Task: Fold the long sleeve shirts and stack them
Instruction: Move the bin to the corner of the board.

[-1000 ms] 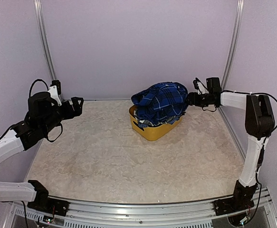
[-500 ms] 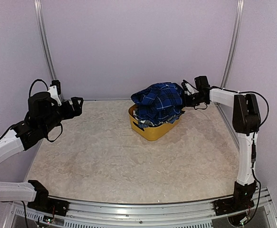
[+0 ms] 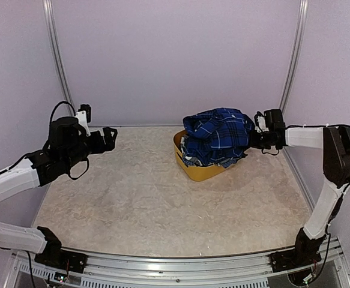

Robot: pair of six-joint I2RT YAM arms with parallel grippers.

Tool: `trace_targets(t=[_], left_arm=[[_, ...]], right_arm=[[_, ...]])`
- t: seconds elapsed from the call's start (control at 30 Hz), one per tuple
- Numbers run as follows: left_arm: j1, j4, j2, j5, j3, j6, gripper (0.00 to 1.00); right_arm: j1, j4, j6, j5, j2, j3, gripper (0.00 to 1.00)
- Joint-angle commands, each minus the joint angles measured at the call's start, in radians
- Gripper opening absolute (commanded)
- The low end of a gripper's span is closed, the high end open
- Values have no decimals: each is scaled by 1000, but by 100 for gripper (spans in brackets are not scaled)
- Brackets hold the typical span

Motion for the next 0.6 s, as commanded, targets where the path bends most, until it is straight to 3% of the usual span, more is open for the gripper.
trace_targets(t=[0.0,0.2,0.57], left_arm=[[-38,16,31,-21,48,14,99],[-73,27,60,-42,57,12,99],[-98,27,82,-67,55,14,99]], right_arm=[[-94,60,178,78,-102,-192,0],[-197,121,319,154,-194,-305,0],[-225,49,452,273,-44,-33,0]])
